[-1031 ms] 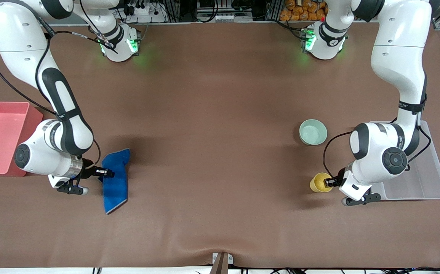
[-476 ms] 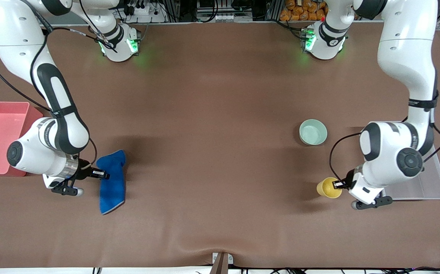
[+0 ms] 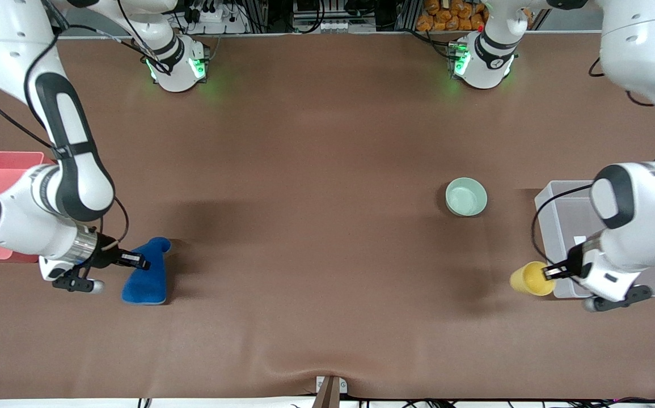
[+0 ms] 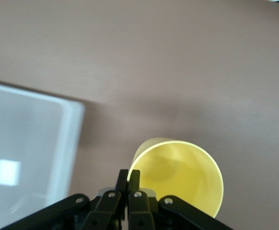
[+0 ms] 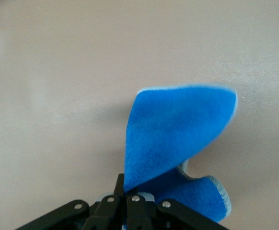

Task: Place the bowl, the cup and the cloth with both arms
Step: 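Grasp the yellow cup with the left gripper while the right gripper grasps the cloth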

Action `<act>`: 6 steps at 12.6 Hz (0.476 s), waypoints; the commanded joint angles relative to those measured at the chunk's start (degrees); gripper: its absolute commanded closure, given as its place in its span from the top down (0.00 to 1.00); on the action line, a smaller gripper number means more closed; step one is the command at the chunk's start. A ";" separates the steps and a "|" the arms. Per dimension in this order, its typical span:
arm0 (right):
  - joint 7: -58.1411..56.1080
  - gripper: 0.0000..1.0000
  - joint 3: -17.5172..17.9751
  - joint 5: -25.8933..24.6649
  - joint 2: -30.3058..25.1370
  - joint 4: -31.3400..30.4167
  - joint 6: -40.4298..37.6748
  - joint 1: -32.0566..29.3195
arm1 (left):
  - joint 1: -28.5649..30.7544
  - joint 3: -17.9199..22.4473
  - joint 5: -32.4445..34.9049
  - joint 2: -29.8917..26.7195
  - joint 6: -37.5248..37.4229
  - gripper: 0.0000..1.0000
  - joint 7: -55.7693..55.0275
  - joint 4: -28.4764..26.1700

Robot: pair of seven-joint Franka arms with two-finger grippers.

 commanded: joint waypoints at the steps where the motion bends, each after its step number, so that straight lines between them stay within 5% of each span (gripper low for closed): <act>1: -0.07 0.00 0.00 -4.93 -6.35 -1.47 -5.28 -1.14 | 5.31 -0.31 2.25 -2.19 -3.06 0.00 6.99 -0.73; 3: 0.10 0.00 0.09 -10.84 -10.66 -1.39 -10.55 -1.14 | 8.92 -0.49 1.98 -1.75 -3.06 0.00 11.93 -0.73; 6: -0.34 0.00 -0.35 -12.69 -15.50 -1.12 -16.36 -1.58 | 11.39 -0.22 2.24 -0.96 -3.06 0.00 17.20 -0.73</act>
